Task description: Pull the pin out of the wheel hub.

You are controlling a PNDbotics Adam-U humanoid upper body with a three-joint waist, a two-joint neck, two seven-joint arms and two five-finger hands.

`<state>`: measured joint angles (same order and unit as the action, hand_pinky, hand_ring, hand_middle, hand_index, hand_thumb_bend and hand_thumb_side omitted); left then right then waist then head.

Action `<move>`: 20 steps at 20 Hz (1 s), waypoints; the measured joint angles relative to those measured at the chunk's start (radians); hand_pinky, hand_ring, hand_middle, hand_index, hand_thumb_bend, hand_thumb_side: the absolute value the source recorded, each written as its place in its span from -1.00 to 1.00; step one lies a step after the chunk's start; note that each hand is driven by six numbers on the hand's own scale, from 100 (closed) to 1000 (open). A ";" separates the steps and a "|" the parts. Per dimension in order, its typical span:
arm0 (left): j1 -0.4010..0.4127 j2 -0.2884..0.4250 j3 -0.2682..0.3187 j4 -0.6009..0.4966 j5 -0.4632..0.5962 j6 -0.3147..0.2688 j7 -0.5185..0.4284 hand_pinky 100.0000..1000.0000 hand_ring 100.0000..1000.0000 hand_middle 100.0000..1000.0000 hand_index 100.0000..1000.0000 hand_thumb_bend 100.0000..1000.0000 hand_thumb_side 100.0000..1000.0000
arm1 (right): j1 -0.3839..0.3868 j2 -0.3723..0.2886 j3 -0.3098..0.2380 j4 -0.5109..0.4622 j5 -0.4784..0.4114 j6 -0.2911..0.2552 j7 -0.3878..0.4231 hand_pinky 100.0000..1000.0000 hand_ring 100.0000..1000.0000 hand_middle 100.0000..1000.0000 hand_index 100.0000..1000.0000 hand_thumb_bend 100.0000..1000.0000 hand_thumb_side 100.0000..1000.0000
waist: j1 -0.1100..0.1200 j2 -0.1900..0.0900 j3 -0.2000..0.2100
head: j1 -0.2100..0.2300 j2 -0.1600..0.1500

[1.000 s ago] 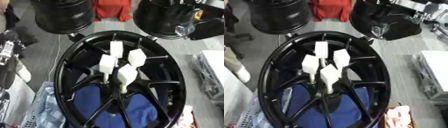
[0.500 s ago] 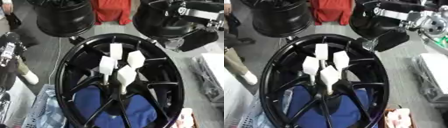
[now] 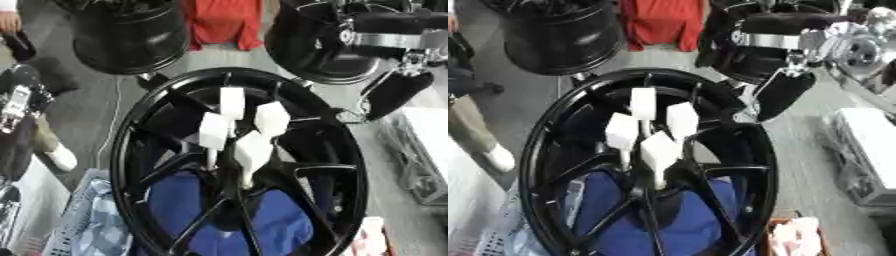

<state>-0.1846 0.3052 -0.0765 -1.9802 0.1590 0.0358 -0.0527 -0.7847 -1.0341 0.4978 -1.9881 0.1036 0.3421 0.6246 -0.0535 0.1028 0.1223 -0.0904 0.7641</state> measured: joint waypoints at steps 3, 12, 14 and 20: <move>0.000 0.004 0.000 0.000 0.000 0.002 -0.001 0.67 0.30 0.21 0.52 -1.00 0.35 | -0.018 0.000 -0.011 0.000 -0.010 0.010 0.027 0.60 0.55 0.52 0.66 -0.30 -1.00 | -0.005 0.004 -0.002 | 0.000 0.000; -0.002 0.004 0.000 0.000 -0.001 0.003 -0.003 0.67 0.30 0.20 0.52 -1.00 0.37 | -0.059 0.022 0.009 0.000 0.033 0.060 0.010 0.61 0.57 0.56 0.64 -0.31 -1.00 | -0.017 0.043 0.002 | -0.021 0.000; -0.004 0.004 0.000 0.000 -0.002 0.003 -0.003 0.67 0.30 0.20 0.52 -1.00 0.38 | -0.060 0.034 0.026 0.000 0.034 0.074 0.000 0.60 0.56 0.56 0.64 -0.30 -1.00 | -0.019 0.053 0.005 | -0.026 0.000; -0.012 0.005 0.000 0.000 -0.007 0.004 -0.003 0.67 0.30 0.20 0.52 -1.00 0.39 | -0.065 0.054 0.071 0.000 0.032 0.098 -0.027 0.59 0.56 0.60 0.64 -0.26 -1.00 | -0.024 0.078 0.016 | -0.032 0.000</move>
<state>-0.1962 0.3097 -0.0770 -1.9802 0.1515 0.0394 -0.0559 -0.8500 -0.9805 0.5687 -1.9882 0.1358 0.4399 0.5977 -0.0777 0.1806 0.1378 -0.1222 0.7642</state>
